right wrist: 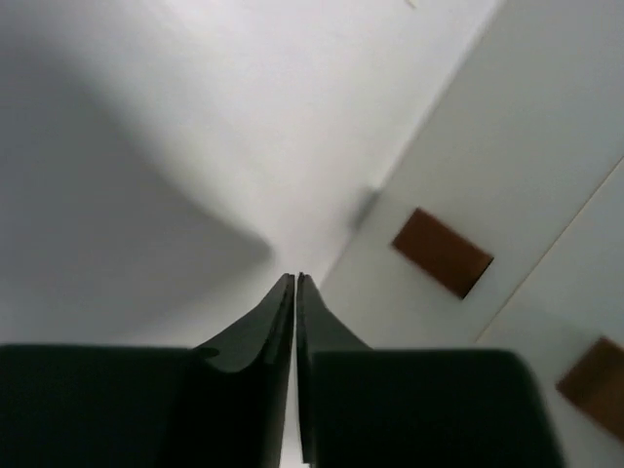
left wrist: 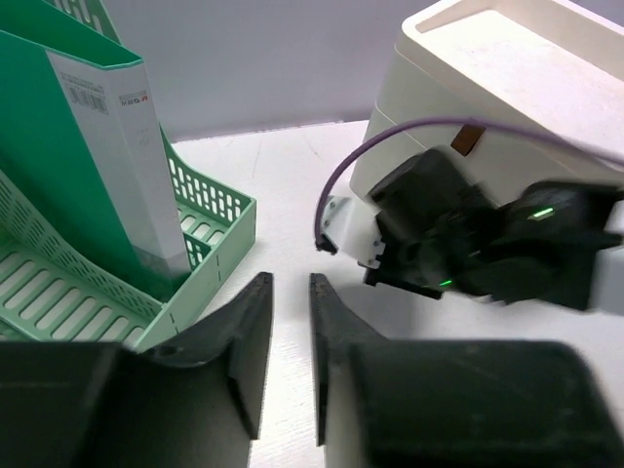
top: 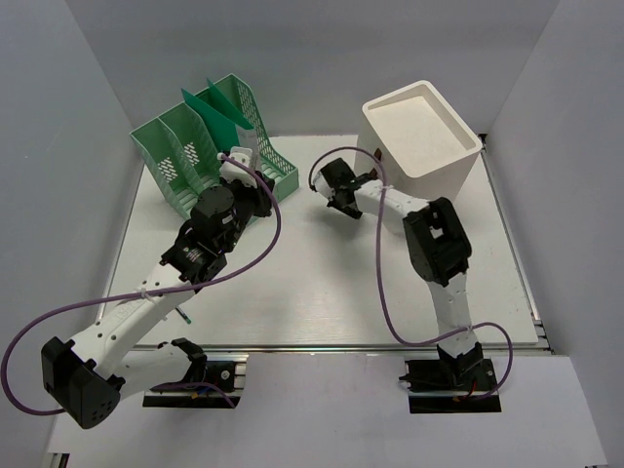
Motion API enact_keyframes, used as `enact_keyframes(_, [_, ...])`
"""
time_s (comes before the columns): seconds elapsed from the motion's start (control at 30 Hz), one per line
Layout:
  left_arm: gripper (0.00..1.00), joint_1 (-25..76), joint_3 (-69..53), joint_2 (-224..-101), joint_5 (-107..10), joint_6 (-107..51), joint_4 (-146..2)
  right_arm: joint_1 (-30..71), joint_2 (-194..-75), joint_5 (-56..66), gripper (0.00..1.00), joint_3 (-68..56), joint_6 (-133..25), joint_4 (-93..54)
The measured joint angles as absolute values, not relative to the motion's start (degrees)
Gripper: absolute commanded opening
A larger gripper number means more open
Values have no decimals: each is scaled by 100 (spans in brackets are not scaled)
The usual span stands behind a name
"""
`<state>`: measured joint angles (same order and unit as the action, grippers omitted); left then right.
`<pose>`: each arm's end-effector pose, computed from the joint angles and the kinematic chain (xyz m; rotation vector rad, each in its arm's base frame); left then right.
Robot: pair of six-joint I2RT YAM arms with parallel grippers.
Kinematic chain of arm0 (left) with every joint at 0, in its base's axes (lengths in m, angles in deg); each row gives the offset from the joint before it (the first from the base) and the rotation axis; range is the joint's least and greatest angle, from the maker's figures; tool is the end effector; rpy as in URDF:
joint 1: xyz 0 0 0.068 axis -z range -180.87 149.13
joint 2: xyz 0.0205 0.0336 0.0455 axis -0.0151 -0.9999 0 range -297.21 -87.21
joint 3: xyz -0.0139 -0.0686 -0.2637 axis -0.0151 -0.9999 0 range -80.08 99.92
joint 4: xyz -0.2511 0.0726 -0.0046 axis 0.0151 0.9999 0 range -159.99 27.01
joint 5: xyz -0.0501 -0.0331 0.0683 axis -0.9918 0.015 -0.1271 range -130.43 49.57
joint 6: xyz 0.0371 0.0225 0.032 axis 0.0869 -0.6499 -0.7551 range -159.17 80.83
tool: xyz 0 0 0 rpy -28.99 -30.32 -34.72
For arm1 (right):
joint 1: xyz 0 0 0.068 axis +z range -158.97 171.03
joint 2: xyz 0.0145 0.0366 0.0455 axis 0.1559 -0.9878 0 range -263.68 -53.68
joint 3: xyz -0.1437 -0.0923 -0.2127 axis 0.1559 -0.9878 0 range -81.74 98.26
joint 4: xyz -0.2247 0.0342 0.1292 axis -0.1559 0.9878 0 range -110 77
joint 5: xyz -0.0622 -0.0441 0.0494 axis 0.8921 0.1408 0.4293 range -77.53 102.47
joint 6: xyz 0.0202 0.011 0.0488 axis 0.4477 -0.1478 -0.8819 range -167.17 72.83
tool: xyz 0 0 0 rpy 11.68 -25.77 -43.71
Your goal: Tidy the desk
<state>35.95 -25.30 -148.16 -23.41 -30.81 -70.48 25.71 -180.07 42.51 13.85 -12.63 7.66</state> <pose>0.2059 -0.1410 0.3669 0.1902 1.6665 -0.3486 0.3987 0.2543 0.1628 -1.2712 2.1774 -0.6739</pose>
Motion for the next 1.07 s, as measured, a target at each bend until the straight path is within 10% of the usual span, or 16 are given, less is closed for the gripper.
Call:
enact_keyframes(0.27, [88, 3589, -2634, -14811, -2509, -3177, -7177, 2450, -15399, 994, 42, 871, -2146, 1295])
enact_keyframes(0.47, [98, 3584, -2816, -14811, -2831, -3339, -7297, 2278, -13775, -18, 89, 71, -2633, 1009])
enact_keyframes(1.07, [98, 3600, -3131, -14645, -3731, -3466, -7122, 2197, -9977, 682, 89, -2700, -3383, -106])
